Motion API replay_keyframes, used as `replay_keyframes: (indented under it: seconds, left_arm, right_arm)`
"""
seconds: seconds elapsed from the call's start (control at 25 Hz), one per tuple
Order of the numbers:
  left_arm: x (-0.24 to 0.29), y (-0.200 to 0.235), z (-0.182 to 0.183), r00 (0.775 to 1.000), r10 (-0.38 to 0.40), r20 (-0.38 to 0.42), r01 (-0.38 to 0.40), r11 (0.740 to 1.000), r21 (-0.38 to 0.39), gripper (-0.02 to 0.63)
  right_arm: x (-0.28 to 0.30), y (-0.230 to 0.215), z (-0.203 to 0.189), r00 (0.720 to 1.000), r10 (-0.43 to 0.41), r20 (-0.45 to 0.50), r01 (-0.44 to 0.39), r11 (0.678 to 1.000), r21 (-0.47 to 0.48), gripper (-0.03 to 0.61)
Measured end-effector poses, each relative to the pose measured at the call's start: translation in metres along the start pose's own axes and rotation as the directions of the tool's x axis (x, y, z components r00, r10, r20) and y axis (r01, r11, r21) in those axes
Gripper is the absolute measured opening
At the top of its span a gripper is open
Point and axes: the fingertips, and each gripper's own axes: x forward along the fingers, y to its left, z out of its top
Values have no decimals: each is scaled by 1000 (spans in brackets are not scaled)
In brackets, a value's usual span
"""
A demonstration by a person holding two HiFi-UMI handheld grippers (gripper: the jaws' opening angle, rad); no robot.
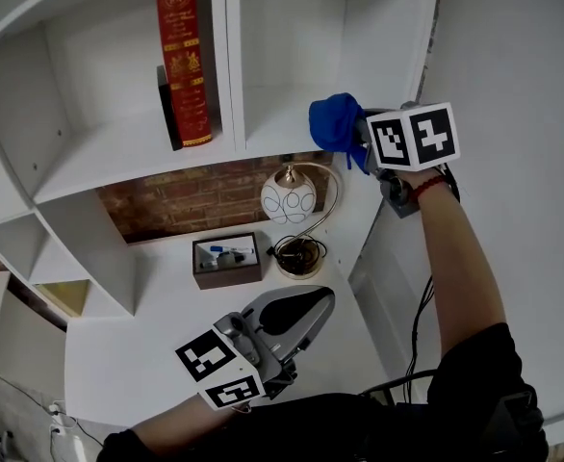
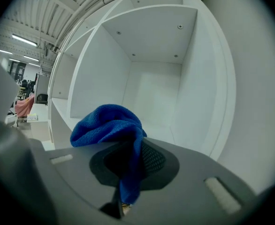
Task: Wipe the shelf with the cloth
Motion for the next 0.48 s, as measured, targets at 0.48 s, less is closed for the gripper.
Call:
replay_keyframes:
  seconds: [0.48]
  left_arm:
    - [43,-8,-30,991,127,-42,-126,992,6,-2]
  right_arm:
    - [-9,-25,-8,991,71,112,-72,997,2,34]
